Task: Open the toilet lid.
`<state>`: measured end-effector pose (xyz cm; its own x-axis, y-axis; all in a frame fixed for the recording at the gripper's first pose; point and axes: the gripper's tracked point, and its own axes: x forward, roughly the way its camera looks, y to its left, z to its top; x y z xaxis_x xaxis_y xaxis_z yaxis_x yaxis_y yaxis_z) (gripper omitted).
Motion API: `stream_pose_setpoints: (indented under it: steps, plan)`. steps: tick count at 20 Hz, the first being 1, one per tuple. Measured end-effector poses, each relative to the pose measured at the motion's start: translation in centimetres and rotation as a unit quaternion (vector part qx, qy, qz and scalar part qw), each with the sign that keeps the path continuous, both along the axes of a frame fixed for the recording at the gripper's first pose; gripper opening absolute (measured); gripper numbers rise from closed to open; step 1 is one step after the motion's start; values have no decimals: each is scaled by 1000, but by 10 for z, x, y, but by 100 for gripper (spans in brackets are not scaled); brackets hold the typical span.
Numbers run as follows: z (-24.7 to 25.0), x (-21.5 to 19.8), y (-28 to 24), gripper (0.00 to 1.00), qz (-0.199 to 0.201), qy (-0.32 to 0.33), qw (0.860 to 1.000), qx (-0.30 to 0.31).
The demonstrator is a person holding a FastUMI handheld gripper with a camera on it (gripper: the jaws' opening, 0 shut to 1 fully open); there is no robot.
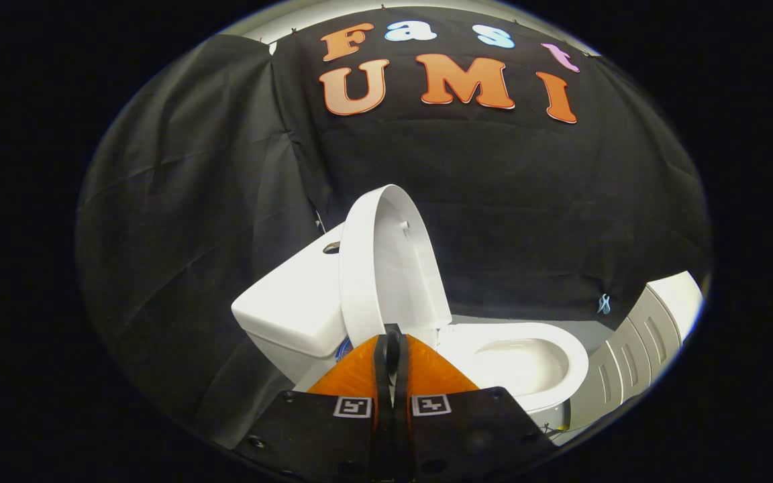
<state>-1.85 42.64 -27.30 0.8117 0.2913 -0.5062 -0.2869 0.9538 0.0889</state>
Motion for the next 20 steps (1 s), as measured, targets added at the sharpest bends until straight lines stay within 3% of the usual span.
stream_pose_setpoints:
  steps: [5,6,7,11,14,20]
  plan:
    - [-2,-3,13,12,17,4,1000,15]
    - [-6,0,15,24,22,7,1000,11]
    - [-5,0,15,28,27,6,1000,13]
    - [1,1,22,63,37,-2,999,30]
    - [1,-1,23,100,41,-6,999,27]
    - [22,1,6,100,32,-30,999,31]
